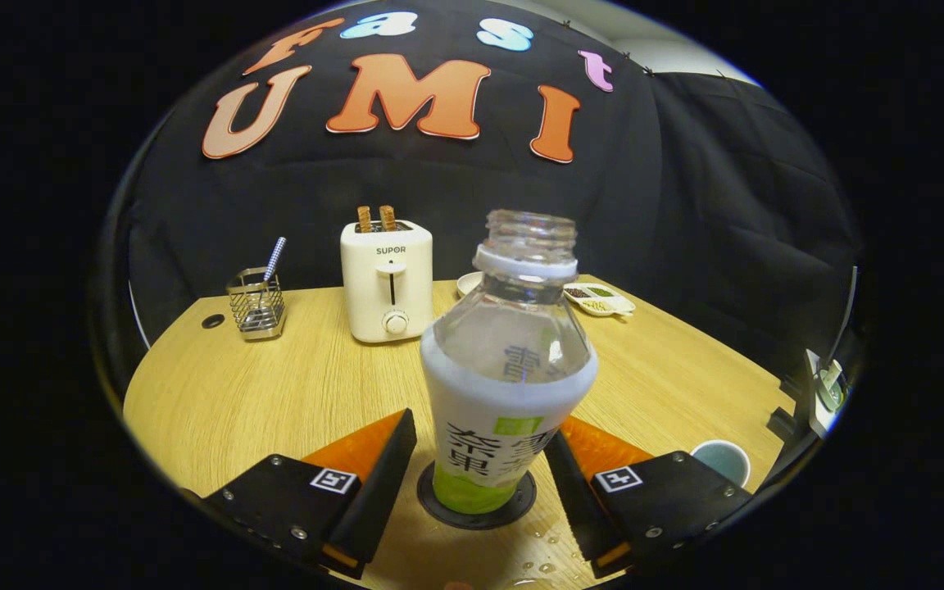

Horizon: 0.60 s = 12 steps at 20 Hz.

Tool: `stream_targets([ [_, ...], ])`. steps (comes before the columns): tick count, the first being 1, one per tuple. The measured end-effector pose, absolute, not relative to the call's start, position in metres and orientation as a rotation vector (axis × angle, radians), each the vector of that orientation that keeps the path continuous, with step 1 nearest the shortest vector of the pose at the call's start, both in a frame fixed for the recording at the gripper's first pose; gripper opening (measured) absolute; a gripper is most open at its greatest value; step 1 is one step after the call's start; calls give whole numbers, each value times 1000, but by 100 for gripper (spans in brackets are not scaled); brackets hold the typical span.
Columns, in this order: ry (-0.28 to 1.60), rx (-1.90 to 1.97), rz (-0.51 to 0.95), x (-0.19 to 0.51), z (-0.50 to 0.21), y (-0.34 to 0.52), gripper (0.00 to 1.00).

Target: Take the bottle from table, then pour the juice into the cup, finally place the bottle on the coaster

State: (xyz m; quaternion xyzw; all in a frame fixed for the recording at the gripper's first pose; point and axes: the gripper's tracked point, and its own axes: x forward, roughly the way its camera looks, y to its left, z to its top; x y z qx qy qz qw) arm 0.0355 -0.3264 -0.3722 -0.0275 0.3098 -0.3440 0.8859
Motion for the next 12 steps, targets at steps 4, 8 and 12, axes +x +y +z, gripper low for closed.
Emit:
stream_targets([
  [4,606,-56,-714,27,-340,-316,92],
  [8,532,-61,-694,23,-287,-296,97],
  [12,441,-64,-581,32,-224,-248,97],
])
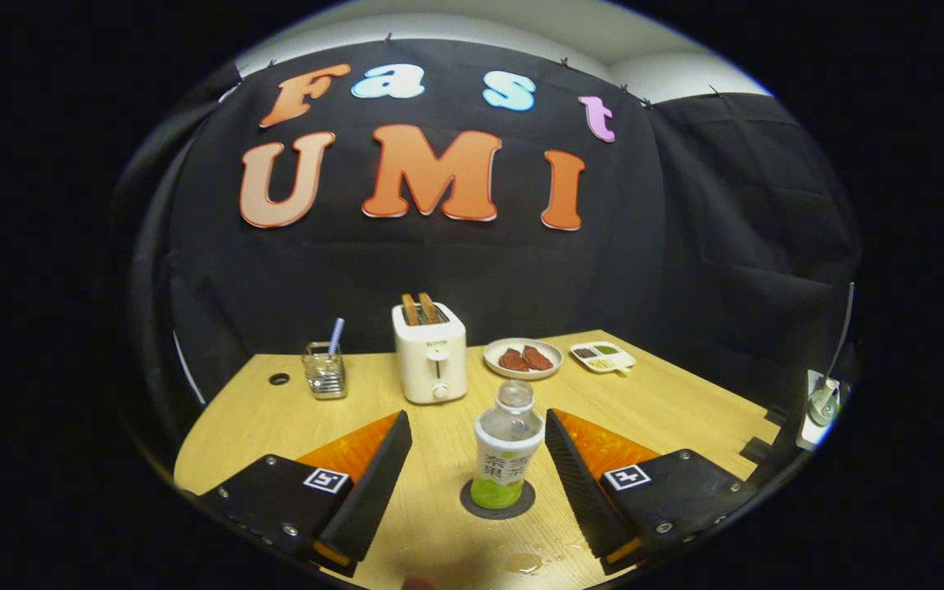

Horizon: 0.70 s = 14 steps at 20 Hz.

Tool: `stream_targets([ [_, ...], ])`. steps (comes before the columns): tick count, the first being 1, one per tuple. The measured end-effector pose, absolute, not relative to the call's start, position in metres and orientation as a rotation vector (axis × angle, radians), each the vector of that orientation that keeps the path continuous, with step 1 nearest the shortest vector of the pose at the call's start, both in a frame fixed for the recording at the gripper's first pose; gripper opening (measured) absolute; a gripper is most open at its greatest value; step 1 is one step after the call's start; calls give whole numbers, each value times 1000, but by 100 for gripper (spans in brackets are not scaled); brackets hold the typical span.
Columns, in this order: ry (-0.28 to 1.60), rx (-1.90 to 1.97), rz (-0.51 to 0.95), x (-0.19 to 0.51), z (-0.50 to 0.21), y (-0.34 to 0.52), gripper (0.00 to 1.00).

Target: Take the bottle from table, then pour the juice into the cup, finally place the bottle on the coaster

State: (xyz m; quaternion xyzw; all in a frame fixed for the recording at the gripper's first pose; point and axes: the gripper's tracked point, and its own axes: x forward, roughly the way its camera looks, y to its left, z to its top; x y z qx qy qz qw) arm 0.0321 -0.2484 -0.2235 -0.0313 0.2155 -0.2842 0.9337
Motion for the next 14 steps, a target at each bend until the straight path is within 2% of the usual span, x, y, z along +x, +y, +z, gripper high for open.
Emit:
stream_targets([
  [7,300,-7,-359,35,-136,-132,97],
  [14,206,6,-244,6,-94,-66,97],
])
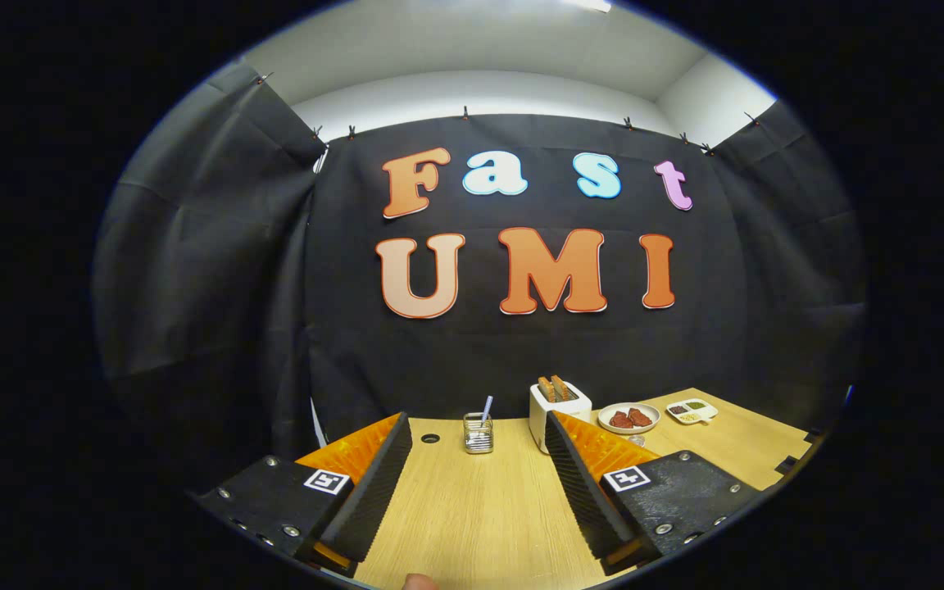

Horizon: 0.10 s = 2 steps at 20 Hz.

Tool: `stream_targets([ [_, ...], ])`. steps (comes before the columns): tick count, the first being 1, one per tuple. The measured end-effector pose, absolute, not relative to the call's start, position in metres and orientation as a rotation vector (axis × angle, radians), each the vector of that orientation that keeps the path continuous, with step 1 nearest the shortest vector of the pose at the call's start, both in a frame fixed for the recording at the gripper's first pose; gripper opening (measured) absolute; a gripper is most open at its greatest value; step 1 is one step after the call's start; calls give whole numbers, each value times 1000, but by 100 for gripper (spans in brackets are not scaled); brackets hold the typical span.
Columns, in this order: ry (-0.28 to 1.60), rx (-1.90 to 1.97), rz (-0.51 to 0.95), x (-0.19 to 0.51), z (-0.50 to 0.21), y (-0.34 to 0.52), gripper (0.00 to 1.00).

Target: Take the bottle from table, then pour the juice into the cup, finally place the bottle on the coaster

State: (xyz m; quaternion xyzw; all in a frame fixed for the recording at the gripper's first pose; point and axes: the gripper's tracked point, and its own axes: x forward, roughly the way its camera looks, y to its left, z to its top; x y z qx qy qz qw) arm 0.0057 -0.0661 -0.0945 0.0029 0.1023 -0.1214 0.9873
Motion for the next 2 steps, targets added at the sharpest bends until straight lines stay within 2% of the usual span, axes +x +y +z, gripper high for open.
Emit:
stream_targets([
  [2,199,12,-212,4,-94,-57,97],
])
